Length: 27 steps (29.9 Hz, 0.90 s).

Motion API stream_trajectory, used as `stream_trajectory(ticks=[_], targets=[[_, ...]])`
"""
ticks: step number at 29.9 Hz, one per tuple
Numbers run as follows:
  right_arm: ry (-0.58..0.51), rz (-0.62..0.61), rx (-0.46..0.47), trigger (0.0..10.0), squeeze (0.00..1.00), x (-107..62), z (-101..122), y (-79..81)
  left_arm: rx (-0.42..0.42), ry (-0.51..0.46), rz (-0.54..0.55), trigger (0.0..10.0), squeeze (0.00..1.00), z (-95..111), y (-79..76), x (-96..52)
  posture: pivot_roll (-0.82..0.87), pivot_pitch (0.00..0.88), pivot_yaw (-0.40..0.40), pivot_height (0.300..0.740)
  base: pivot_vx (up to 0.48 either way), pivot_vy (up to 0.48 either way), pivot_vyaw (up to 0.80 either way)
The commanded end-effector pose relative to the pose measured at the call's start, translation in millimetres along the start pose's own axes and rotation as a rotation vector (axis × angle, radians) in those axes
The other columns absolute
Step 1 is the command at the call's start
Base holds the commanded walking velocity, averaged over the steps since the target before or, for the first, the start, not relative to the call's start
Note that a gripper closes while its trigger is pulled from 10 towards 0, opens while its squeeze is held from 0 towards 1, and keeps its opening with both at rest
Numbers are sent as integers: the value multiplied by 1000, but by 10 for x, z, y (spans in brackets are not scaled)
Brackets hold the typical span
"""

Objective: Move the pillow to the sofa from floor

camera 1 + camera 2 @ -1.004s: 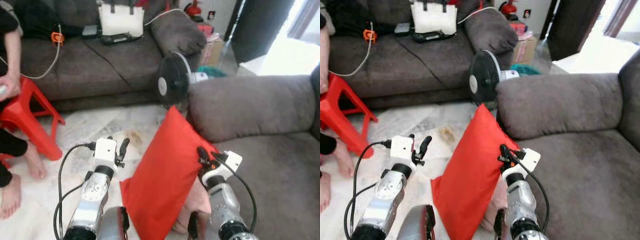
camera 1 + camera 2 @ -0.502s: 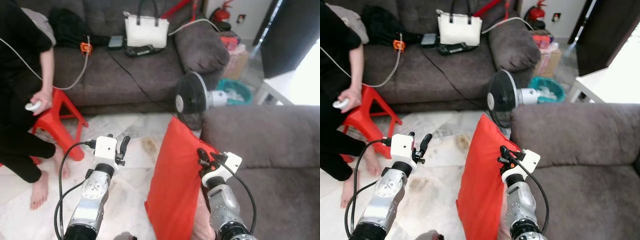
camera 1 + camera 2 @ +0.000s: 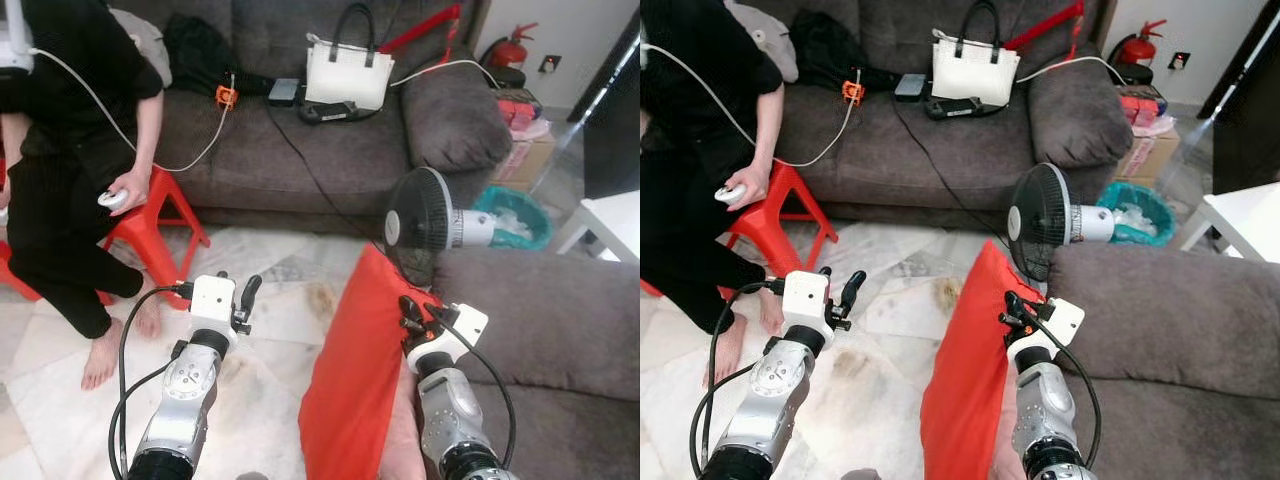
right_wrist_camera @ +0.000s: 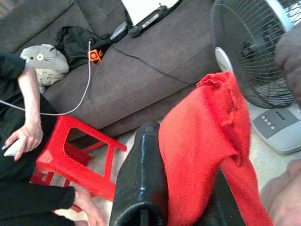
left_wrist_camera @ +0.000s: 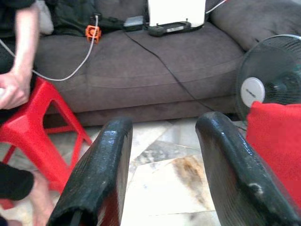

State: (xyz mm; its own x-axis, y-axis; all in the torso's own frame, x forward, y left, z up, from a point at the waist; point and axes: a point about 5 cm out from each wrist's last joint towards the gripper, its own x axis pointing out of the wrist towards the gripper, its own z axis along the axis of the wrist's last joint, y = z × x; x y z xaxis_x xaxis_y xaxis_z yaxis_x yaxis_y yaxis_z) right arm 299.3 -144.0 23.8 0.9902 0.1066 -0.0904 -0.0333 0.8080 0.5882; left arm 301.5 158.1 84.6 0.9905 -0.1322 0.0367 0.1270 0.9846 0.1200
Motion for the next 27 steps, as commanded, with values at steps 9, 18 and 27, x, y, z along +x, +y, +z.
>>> stream_trajectory(ticks=[9, 18, 27], targets=[[-103, 23, -51, 10000, 0, 83, 259, 19, -9, 14, -11, 10000, 0, -38, -34, 13, 130, 0, -61, 740, 0, 0, 0], [-94, 6, -45, 10000, 0, 73, 261, -19, -4, 12, -13, 10000, 0, -46, -45, 1, 128, 0, -61, 740, 0, 0, -503], [-91, -4, -44, 10000, 0, 76, 268, -32, 5, 3, -20, 10000, 0, -28, -63, 1, 129, 0, -59, 740, 0, 0, -782]])
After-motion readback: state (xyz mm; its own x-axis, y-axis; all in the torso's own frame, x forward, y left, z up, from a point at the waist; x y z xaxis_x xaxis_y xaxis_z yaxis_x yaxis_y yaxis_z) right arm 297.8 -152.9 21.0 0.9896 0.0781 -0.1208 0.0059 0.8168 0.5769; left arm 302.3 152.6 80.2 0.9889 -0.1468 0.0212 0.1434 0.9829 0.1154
